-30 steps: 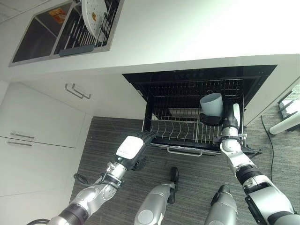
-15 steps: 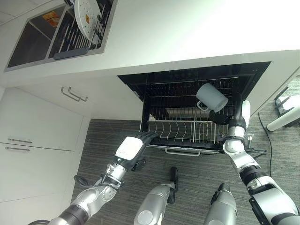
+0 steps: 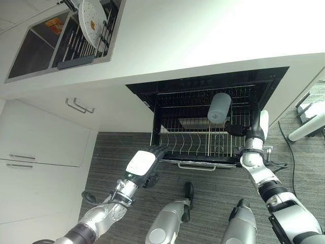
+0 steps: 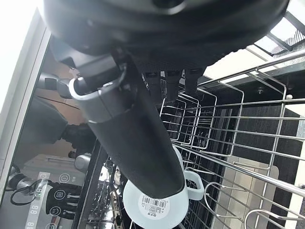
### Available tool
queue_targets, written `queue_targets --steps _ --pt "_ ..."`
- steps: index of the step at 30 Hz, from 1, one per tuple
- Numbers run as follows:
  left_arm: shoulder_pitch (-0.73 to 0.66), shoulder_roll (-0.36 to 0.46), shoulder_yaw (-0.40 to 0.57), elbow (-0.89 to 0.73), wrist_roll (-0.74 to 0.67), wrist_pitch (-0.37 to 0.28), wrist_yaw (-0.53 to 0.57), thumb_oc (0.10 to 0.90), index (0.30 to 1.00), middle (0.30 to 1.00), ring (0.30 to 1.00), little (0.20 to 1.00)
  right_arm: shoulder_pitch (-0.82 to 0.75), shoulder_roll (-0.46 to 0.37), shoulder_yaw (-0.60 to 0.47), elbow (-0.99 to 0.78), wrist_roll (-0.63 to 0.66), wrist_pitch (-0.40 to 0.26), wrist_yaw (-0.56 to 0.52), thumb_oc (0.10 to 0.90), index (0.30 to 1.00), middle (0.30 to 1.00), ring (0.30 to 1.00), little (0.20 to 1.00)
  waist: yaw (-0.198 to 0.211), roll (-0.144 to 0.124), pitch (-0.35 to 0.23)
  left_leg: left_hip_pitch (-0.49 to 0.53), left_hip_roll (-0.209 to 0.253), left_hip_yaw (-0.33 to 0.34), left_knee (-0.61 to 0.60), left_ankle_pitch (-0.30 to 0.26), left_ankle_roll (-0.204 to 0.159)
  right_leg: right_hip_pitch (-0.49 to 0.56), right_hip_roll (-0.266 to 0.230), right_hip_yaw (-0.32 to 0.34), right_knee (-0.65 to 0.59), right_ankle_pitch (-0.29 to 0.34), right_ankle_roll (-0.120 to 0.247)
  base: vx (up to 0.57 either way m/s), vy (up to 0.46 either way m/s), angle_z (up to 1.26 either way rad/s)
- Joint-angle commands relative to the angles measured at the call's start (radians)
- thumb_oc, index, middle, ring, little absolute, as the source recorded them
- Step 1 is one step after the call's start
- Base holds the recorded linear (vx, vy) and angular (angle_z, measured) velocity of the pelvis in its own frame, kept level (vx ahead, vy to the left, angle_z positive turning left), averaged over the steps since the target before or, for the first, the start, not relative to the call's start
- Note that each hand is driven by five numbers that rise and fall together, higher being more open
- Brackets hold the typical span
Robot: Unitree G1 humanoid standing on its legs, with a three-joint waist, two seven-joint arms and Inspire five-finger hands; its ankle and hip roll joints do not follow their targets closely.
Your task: Place the dishes in the dishwasher.
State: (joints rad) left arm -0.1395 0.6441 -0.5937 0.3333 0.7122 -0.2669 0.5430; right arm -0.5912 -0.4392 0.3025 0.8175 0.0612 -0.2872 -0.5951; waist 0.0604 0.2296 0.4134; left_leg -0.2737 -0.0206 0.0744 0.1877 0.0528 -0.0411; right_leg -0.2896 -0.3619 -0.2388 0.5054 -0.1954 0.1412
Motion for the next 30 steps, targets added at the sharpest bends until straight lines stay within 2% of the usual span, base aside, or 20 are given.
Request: queue_targets --steps 1,6,8,10,13,19,26,30 --pt "-0.025 -0.027 0.030 -0.038 -0.028 -0.012 0.096 0.800 0.900 0.900 0.900 0.900 0.055 -0.032 0.001 -0.064 0.027 -0.085 -0.011 0.800 0.900 0.900 0.900 0.900 -0.011 -0.005 -0.041 -0.003 -0.002 0.000 0.112 -0.235 0.004 0.025 0.002 0.062 -0.205 0.108 0.064 0.00 0.000 0.00" --pt "-0.014 -0.038 0.034 -0.035 -0.025 -0.007 0.104 0.800 0.900 0.900 0.900 0.900 0.092 -0.016 -0.010 -0.085 0.061 -0.106 -0.020 0.800 0.900 0.900 0.900 0.900 -0.018 -0.005 -0.043 0.000 -0.001 0.006 0.112 -0.236 0.005 0.026 0.000 0.064 -0.205 0.108 0.065 0.00 0.006 -0.01" --pt "0.003 -0.050 0.041 -0.034 -0.021 0.002 0.110 0.800 0.900 0.900 0.900 0.900 0.130 0.008 -0.030 -0.120 0.144 -0.163 -0.032 0.800 0.900 0.900 0.900 0.900 -0.026 -0.007 -0.048 0.005 0.001 0.012 0.112 -0.238 0.006 0.029 0.002 0.067 -0.205 0.106 0.064 0.02 0.026 -0.06" --pt "0.020 -0.055 0.051 -0.033 -0.017 0.004 0.115 0.800 0.900 0.900 0.900 0.900 0.163 0.021 -0.046 -0.170 0.168 -0.206 -0.019 0.800 0.900 0.900 0.900 0.900 -0.034 -0.011 -0.052 0.009 0.005 0.017 0.112 -0.239 0.007 0.032 0.005 0.069 -0.205 0.104 0.063 0.01 0.008 -0.03" --pt "0.040 -0.061 0.066 -0.032 -0.008 0.010 0.121 0.800 0.900 0.900 0.900 0.900 0.210 0.031 -0.060 -0.246 0.192 -0.239 0.000 0.800 0.900 0.900 0.900 0.900 -0.043 -0.020 -0.059 0.015 0.010 0.022 0.112 -0.242 0.008 0.036 0.007 0.070 -0.205 0.102 0.064 0.00 0.000 0.00" --pt "0.076 -0.066 0.096 -0.032 0.006 0.018 0.127 0.800 0.900 0.900 0.900 0.900 0.297 0.027 -0.076 -0.380 0.217 -0.266 0.040 0.800 0.900 0.900 0.900 0.900 -0.059 -0.037 -0.077 0.030 0.019 0.032 0.112 -0.247 0.009 0.046 0.012 0.071 -0.205 0.097 0.065 0.00 -0.024 -0.03" --pt "0.136 -0.066 0.144 -0.033 0.026 0.022 0.113 0.800 0.900 0.900 0.900 0.900 0.374 0.028 -0.099 -0.545 0.260 -0.313 0.126 0.800 0.900 0.900 0.900 0.900 -0.075 -0.061 -0.125 0.069 0.041 0.044 0.112 -0.255 0.003 0.083 0.025 0.065 -0.205 0.078 0.062 0.02 -0.071 -0.12" --pt "0.184 -0.066 0.174 -0.028 0.036 0.016 0.102 0.800 0.900 0.900 0.900 0.900 0.404 0.034 -0.098 -0.684 0.286 -0.342 0.193 0.800 0.900 0.900 0.900 0.900 -0.077 -0.082 -0.172 0.098 0.060 0.046 0.112 -0.262 -0.002 0.117 0.041 0.061 -0.205 0.056 0.057 0.07 -0.110 -0.14"
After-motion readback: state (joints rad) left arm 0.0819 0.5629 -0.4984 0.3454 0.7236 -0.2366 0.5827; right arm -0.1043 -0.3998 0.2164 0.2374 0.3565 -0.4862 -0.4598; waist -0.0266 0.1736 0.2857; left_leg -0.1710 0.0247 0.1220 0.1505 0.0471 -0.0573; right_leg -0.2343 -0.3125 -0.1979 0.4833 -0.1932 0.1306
